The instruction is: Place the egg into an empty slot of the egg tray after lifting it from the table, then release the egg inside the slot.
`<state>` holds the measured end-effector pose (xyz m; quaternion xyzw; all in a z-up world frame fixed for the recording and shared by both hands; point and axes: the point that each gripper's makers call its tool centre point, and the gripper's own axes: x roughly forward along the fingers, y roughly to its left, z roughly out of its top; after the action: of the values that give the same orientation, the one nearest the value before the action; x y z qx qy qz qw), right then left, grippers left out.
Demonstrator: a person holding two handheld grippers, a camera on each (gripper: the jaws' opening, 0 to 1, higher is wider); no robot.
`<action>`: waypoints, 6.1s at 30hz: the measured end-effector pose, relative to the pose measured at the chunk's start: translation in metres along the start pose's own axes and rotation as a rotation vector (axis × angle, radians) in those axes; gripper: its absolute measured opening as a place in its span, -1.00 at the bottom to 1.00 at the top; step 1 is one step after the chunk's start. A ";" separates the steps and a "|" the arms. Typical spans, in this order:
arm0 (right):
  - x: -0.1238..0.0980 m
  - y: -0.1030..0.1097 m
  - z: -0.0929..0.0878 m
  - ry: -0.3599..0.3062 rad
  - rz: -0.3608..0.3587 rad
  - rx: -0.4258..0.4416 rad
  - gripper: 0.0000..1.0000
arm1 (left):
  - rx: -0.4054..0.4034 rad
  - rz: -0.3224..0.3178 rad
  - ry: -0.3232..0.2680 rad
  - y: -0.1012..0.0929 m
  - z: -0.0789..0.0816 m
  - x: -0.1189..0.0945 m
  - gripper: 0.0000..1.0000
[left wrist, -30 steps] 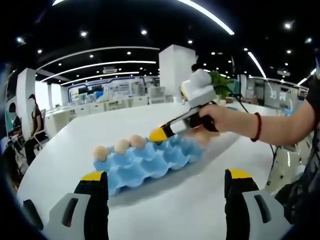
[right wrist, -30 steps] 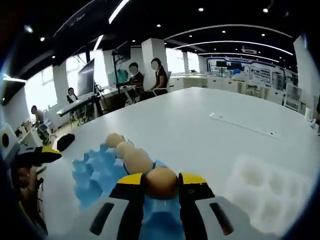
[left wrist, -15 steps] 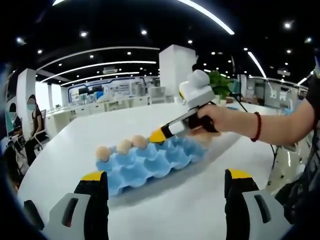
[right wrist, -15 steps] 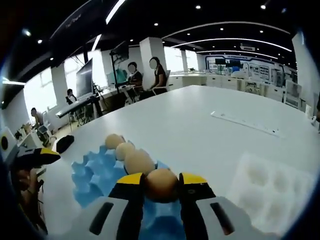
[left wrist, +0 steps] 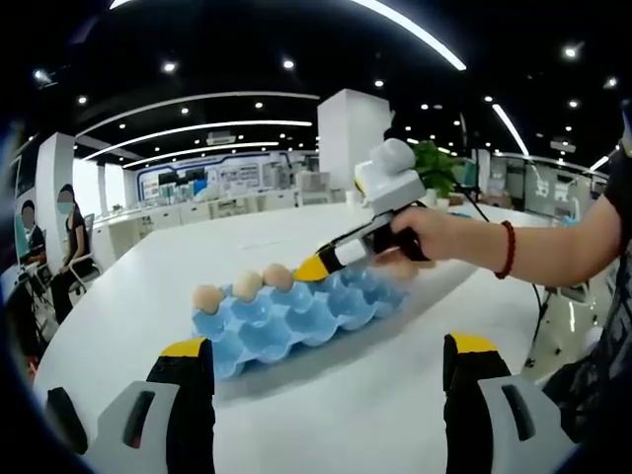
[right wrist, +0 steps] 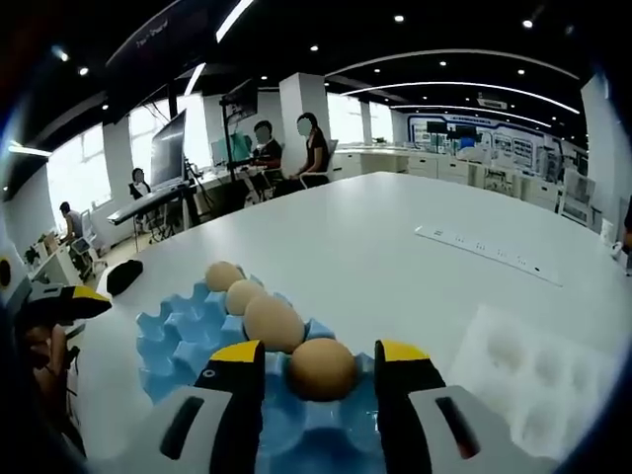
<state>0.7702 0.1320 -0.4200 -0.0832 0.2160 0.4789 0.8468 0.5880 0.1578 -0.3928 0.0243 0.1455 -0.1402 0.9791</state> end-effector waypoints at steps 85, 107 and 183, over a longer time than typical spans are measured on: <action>-0.071 -0.041 -0.008 -0.076 -0.045 0.039 0.75 | 0.005 0.017 -0.011 -0.022 0.012 0.006 1.00; -0.096 -0.066 -0.017 -0.070 -0.087 0.036 0.72 | 0.002 0.011 -0.010 -0.031 0.015 0.014 1.00; -0.166 -0.134 -0.052 -0.071 -0.203 0.113 0.61 | 0.021 -0.011 0.017 -0.044 0.012 0.031 0.97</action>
<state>0.7939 -0.0856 -0.4010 -0.0398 0.2032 0.3804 0.9013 0.6080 0.1064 -0.3907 0.0348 0.1526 -0.1467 0.9767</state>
